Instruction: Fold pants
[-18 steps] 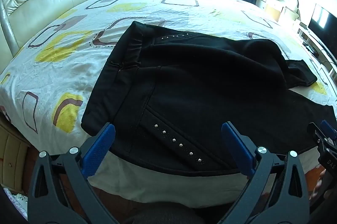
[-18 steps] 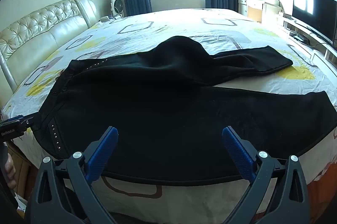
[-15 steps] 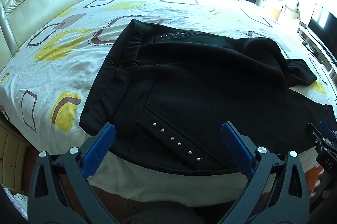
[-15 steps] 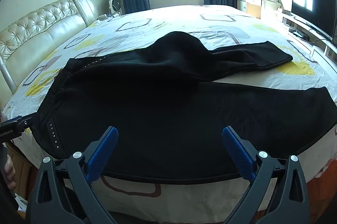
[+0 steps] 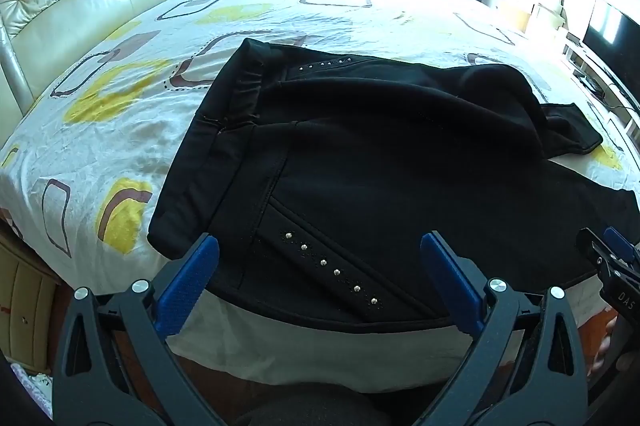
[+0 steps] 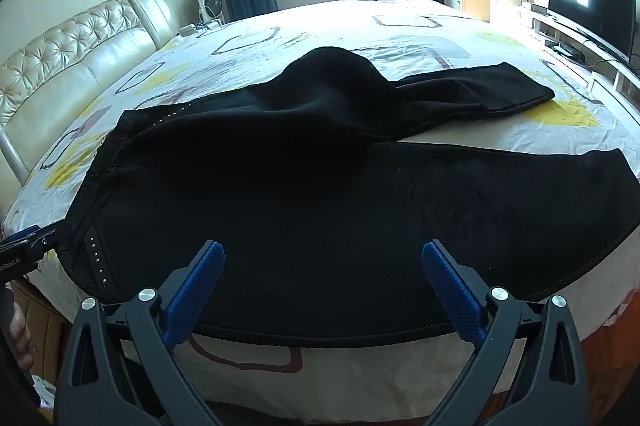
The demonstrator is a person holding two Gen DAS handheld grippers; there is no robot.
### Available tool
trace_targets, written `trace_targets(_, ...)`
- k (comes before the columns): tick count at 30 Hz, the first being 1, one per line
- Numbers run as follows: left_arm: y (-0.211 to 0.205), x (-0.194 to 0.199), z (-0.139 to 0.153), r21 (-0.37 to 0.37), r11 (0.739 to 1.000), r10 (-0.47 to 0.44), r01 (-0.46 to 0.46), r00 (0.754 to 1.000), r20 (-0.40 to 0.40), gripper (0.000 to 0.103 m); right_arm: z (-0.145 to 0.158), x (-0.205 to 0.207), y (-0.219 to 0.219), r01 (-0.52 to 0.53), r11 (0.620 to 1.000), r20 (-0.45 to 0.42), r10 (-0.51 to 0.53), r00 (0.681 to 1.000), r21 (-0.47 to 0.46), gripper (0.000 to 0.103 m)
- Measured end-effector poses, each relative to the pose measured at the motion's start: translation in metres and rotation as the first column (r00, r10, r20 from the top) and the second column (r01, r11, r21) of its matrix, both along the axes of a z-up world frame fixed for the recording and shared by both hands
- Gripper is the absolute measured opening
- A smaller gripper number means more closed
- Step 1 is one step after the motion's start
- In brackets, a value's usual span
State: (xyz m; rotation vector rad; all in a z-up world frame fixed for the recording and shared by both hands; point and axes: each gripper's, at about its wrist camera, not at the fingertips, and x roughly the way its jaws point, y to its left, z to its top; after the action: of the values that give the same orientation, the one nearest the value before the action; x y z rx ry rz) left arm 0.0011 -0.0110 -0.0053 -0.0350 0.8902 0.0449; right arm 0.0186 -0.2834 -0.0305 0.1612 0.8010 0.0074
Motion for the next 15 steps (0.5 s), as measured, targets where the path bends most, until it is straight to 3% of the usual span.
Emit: trace_targets(15,0.0011,-0.0003,-0.0017,-0.003,1.000,-0.005,0.004,1.000,-0.012,0.101,-0.0032,0.0002,-0.0059,0.023,0.999,-0.030,-0.022,0.999,0.026,0.099)
